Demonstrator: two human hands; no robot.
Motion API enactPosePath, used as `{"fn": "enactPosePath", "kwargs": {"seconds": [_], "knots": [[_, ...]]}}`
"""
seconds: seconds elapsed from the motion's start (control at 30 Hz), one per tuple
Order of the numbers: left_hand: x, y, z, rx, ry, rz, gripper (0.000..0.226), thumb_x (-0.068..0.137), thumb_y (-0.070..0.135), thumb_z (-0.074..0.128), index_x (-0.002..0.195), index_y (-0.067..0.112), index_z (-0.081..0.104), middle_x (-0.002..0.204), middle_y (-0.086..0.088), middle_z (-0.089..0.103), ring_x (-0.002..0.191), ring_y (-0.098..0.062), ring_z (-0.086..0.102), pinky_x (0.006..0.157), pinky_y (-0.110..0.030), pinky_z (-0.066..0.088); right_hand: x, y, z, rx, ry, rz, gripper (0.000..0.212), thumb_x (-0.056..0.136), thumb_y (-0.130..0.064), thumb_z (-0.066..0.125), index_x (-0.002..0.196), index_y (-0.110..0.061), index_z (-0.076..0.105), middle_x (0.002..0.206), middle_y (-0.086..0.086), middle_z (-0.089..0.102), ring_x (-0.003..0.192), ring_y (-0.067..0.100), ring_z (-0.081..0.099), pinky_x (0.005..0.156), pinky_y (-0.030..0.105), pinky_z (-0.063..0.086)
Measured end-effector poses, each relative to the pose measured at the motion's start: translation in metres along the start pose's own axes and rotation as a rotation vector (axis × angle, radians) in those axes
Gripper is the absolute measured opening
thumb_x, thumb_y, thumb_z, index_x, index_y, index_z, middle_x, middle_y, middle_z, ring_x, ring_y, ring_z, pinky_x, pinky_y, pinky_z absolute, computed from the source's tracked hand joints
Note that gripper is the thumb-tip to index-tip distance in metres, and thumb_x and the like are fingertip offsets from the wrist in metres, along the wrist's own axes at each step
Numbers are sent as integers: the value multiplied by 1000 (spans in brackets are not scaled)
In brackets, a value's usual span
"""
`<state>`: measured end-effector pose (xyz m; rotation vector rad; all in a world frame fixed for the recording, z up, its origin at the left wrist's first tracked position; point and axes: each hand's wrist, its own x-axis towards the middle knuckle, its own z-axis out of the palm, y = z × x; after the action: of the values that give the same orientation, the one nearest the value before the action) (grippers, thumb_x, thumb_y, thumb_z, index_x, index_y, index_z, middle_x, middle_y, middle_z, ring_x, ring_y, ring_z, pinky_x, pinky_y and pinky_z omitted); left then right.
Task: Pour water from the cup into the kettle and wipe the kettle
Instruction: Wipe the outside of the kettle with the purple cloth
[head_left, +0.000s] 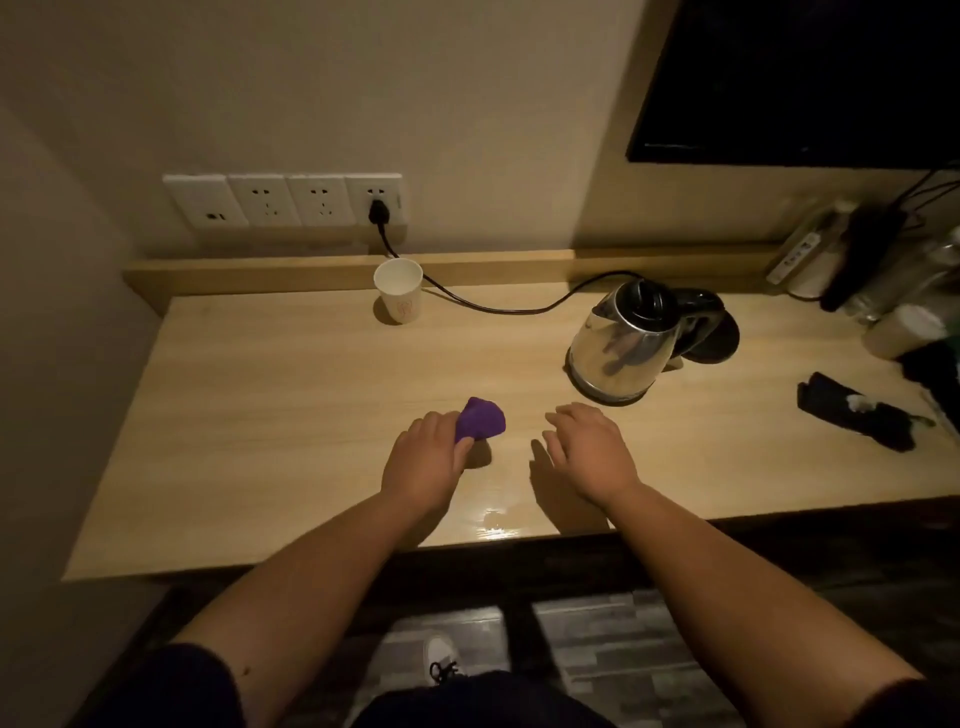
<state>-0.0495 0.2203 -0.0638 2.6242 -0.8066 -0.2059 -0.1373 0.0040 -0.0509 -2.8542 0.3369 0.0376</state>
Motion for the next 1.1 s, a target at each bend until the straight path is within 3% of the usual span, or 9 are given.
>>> {"fn": "enactPosePath", "kwargs": {"seconds": [0.17,0.33,0.47,0.63,0.8,1.0,1.1], "knots": [[43,27,-32,-111,78,-51,36,98,37,47,130,20,48,113,1,57,100,-17,53,89,-37,47,17,12,-43,222,240,409,31,98,-26,47,122,-14,63,119,10,63,106,27,56,91,42,50],[77,50,-45,-120,79,-8,40,97,39,49,132,19,48,116,-1,57,103,-17,53,91,-39,47,42,28,-95,556,398,762,45,99,-27,48,143,-15,41,132,11,57,116,30,58,90,43,52],[94,64,-45,-72,74,45,38,97,40,48,129,20,51,112,-2,57,101,-19,53,90,-38,45,74,47,-122,666,367,929,58,100,-32,46,149,-9,23,138,19,53,121,38,55,92,45,48],[106,68,-40,18,53,98,39,97,42,46,131,22,48,112,-1,57,102,-19,53,90,-36,43,109,73,-133,748,299,1055,64,98,-41,48,147,-9,22,137,21,51,120,41,53,92,47,46],[125,66,-36,13,73,39,38,97,42,47,129,22,50,111,0,59,101,-18,54,89,-35,44,131,101,-137,831,206,1073,69,93,-43,54,147,-14,22,132,23,53,115,43,54,97,56,48],[144,82,-27,-91,50,-82,42,97,42,49,134,23,46,118,0,58,105,-17,54,91,-36,47,156,118,-146,861,21,763,76,93,-30,59,156,-20,17,148,16,42,126,37,49,104,51,45],[144,97,-20,-147,23,-115,50,97,43,48,142,25,38,128,0,55,112,-17,52,93,-35,47,171,115,-151,783,-120,632,79,91,-29,59,156,-19,15,147,16,42,123,36,51,99,46,46]]}}
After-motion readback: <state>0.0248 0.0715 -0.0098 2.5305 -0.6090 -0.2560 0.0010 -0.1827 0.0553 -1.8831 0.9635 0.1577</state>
